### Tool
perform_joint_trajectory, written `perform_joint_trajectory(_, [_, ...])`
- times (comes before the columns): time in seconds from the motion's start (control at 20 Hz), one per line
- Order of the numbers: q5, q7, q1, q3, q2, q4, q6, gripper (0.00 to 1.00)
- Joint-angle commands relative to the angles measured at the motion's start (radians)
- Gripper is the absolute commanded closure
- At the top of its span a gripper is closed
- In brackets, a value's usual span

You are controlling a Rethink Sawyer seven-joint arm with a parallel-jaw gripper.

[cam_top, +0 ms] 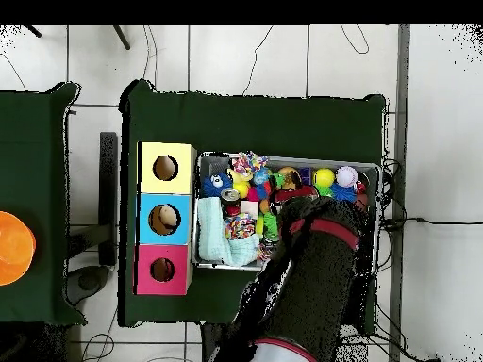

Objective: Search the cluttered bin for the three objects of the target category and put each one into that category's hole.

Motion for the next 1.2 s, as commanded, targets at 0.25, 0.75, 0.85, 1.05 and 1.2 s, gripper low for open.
perform_joint_trajectory(0.25, [0.203, -0.492, -0.046, 0.125, 0.041, 0.079, -0.178, 0.00])
perform_joint_trajectory(0.75, [0.293, -0.539, -0.032, 0.094, 0.075, 0.079, -0.229, 0.00])
perform_joint_trajectory(0.85, [0.308, -0.560, -0.027, 0.080, 0.087, 0.075, -0.227, 0.00])
perform_joint_trajectory(1.05, [0.335, -0.607, -0.009, 0.047, 0.122, 0.056, -0.194, 0.00])
perform_joint_trajectory(1.2, [0.357, -0.623, -0.001, 0.025, 0.149, 0.041, -0.176, 0.00])
